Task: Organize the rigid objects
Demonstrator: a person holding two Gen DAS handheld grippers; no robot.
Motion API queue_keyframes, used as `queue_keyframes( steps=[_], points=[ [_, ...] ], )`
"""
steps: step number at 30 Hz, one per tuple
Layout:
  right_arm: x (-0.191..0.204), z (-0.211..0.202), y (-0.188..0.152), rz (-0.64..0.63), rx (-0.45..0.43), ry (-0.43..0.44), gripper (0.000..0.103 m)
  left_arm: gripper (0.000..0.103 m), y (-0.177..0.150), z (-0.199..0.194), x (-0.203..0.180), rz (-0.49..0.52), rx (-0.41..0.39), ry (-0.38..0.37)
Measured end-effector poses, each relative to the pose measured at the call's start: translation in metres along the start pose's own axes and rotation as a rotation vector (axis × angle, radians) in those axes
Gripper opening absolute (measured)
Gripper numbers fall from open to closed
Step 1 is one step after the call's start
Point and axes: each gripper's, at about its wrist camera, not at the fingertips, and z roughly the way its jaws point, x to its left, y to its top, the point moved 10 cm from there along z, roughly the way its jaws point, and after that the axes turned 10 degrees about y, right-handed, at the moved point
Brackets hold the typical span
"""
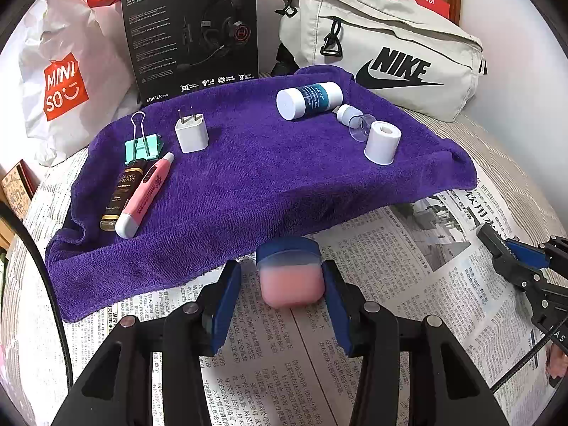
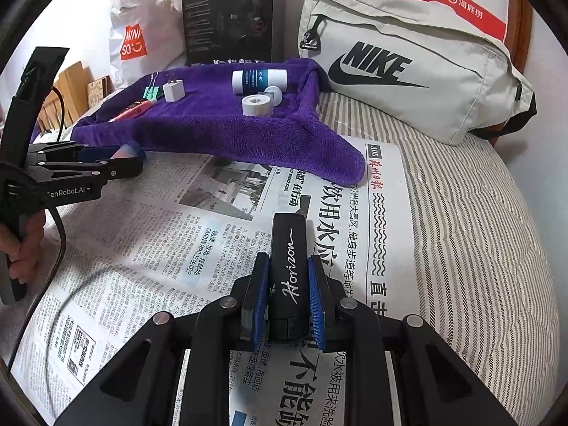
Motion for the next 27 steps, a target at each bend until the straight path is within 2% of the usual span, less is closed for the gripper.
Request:
queue_keyframes(
  steps=[21, 27],
  points=[
    [0.0033, -0.0014, 0.0005, -0.057, 0.006, -0.069, 0.021, 0.045, 0.0007, -0.0007, -0.0001, 0.0, 0.001, 0.001],
    [0.0023, -0.0014, 0.0007, -0.037, 0.004, -0.043, 0.021, 0.045, 0.0008, -0.0014, 0.0003, -0.002, 0.002, -0.001]
  ],
)
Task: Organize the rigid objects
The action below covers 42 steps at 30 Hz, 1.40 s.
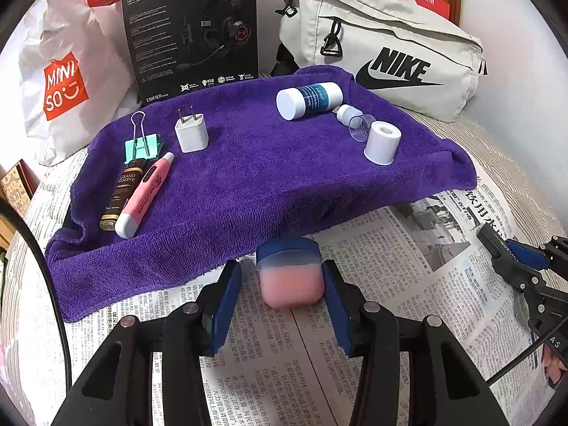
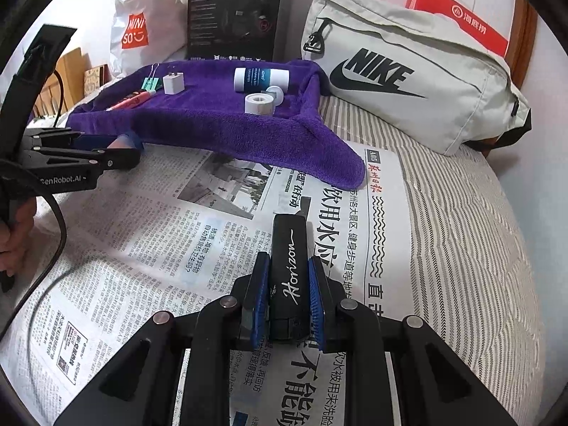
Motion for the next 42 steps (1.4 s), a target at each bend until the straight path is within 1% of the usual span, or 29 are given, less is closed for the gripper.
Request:
queue_keyframes(
  steps=[2, 7, 10, 12, 13, 14, 18, 23, 26, 35, 42],
  points=[
    [-0.001, 0.0, 0.0, 0.004, 0.0, 0.004, 0.021, 0.045, 0.0, 0.0, -0.001, 0.002, 0.0, 0.002],
    [0.0, 0.0, 0.0, -0.016, 0.001, -0.02, 0.021, 0.045, 0.0, 0.0, -0.001, 0.004, 0.001, 0.005],
    [-0.001, 0.0, 0.0, -0.006, 0.001, -0.013, 0.022, 0.045, 0.0, 0.0, 0.0, 0.005, 0.0, 0.008],
    [-0.006, 0.0, 0.0, 0.018, -0.001, -0.027, 0.03, 0.045, 0.0, 0.0, 0.0, 0.006, 0.0, 0.009],
    [-0.01, 0.0, 0.0, 0.031, -0.001, -0.037, 0.038, 0.045, 0.0, 0.0, 0.0, 0.004, 0.0, 0.008],
    [-0.012, 0.0, -0.001, 0.047, 0.0, -0.039, 0.043, 0.045, 0.0, 0.0, 0.0, 0.006, 0.0, 0.009],
    [-0.014, 0.0, -0.001, 0.062, -0.001, -0.02, 0.043, 0.045, 0.001, 0.0, -0.001, 0.008, 0.0, 0.011],
    [-0.015, 0.0, -0.002, 0.055, -0.001, -0.026, 0.043, 0.045, 0.001, 0.0, -0.001, 0.008, 0.0, 0.011],
    [-0.017, 0.001, -0.002, 0.081, -0.003, 0.006, 0.043, 0.045, 0.0, -0.001, -0.002, 0.006, 0.001, 0.009],
    [-0.014, 0.0, -0.003, 0.071, -0.003, 0.01, 0.039, 0.045, 0.001, 0.0, -0.001, 0.006, 0.001, 0.01],
    [-0.013, 0.001, -0.003, 0.076, -0.004, 0.016, 0.039, 0.045, 0.001, -0.001, -0.001, 0.009, 0.0, 0.016]
  ],
)
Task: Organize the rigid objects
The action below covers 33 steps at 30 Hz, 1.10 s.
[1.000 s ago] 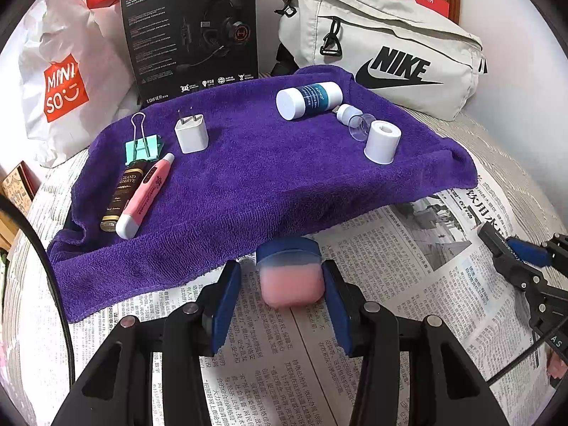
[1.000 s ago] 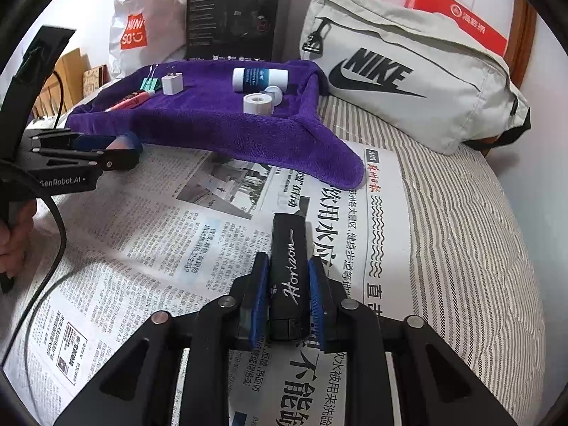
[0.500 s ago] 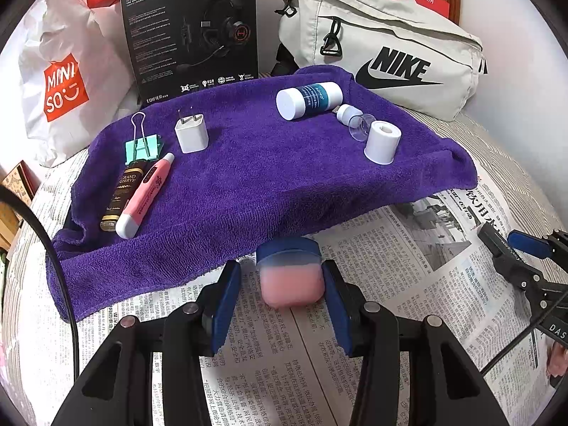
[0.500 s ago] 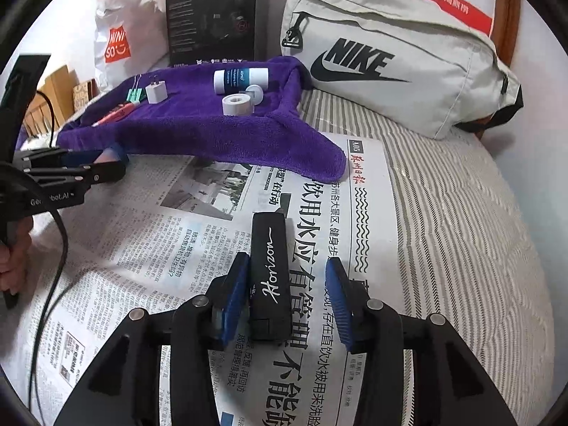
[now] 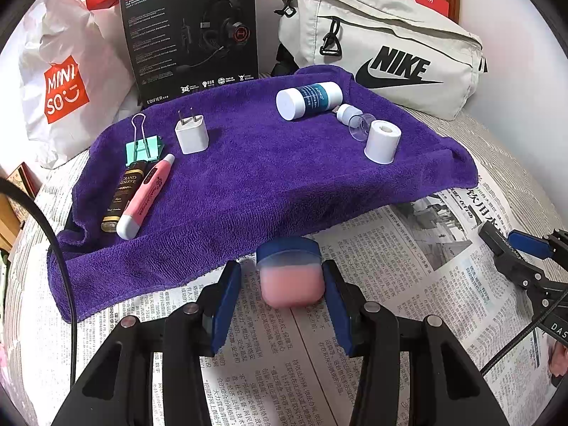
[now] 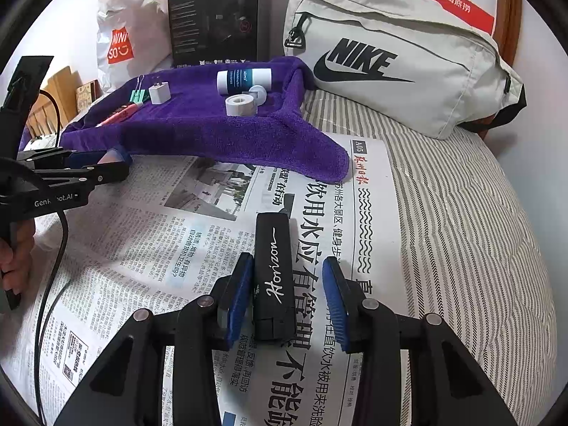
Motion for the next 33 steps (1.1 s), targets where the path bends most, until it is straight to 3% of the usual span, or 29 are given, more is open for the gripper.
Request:
queue_keyframes(
  steps=[7, 10, 16, 33],
  points=[
    [-0.001, -0.001, 0.001, 0.016, -0.004, 0.023, 0.039, 0.045, 0.0, 0.0, 0.0, -0.004, 0.001, -0.005],
    [0.002, -0.002, 0.002, 0.013, -0.006, 0.039, 0.022, 0.044, 0.001, 0.0, 0.001, -0.009, 0.002, -0.012],
    [0.009, -0.002, 0.002, 0.02, 0.009, 0.065, 0.022, 0.033, -0.004, -0.007, 0.001, 0.018, 0.006, -0.024],
    [0.011, 0.002, 0.006, 0.009, 0.02, 0.084, 0.022, 0.032, -0.004, -0.007, 0.003, 0.011, 0.032, -0.073]
  ],
)
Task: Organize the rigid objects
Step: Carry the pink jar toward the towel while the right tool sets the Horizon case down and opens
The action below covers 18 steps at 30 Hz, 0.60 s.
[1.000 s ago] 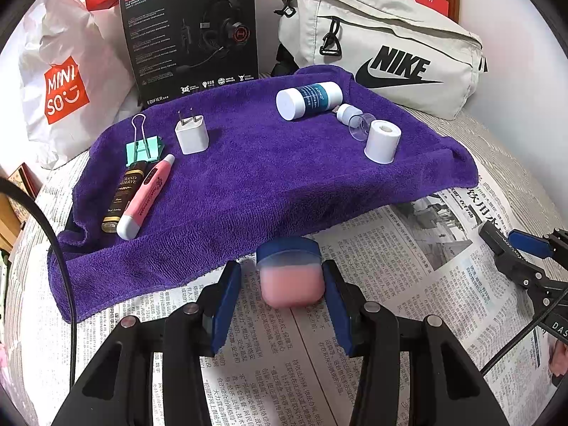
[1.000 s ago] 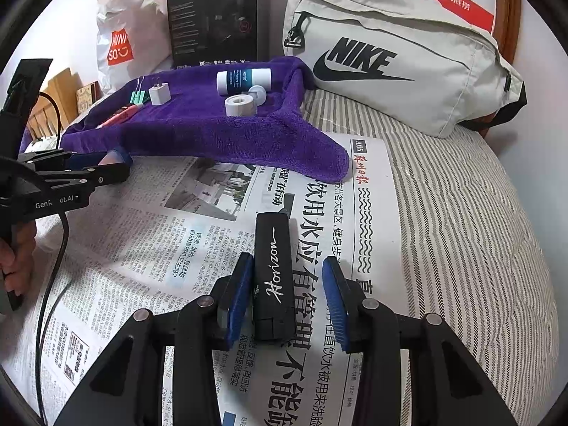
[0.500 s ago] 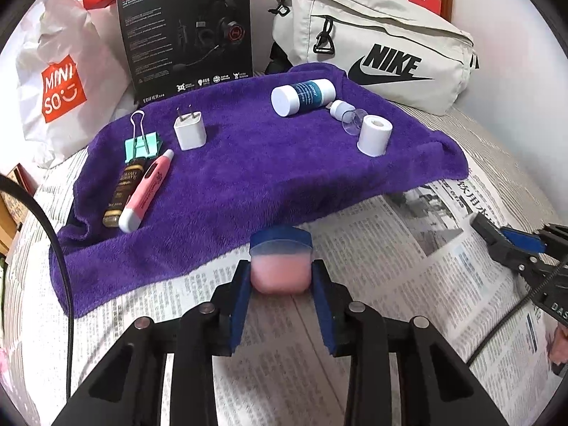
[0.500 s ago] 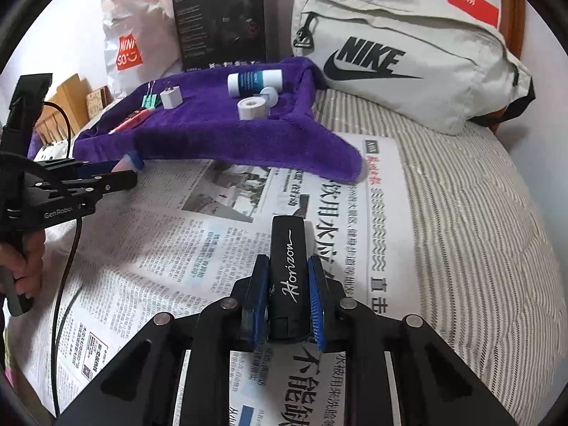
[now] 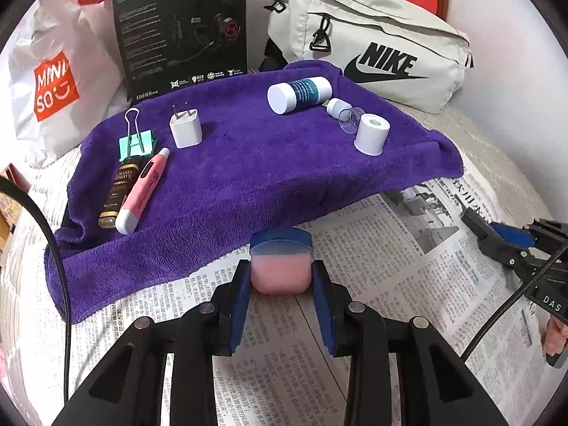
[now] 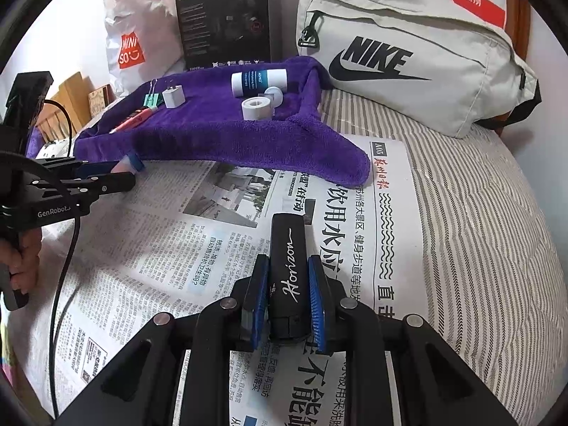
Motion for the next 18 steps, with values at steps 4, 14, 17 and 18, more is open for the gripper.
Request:
queue_keyframes(
  steps=[4, 14, 17, 18],
  points=[
    [0.007, -0.004, 0.002, -0.001, 0.01, 0.043, 0.021, 0.032, -0.002, -0.006, 0.005, -0.028, 0.003, -0.012],
    [0.036, -0.006, 0.024, -0.043, 0.011, 0.094, 0.021, 0.032, 0.005, -0.026, 0.035, -0.066, -0.018, 0.025],
    [0.047, -0.005, 0.037, -0.06, 0.004, 0.118, 0.021, 0.032, 0.01, -0.031, 0.048, -0.094, -0.03, 0.031],
    [0.049, -0.004, 0.041, -0.063, 0.001, 0.122, 0.021, 0.032, 0.011, -0.032, 0.051, -0.098, -0.03, 0.03]
  ],
)
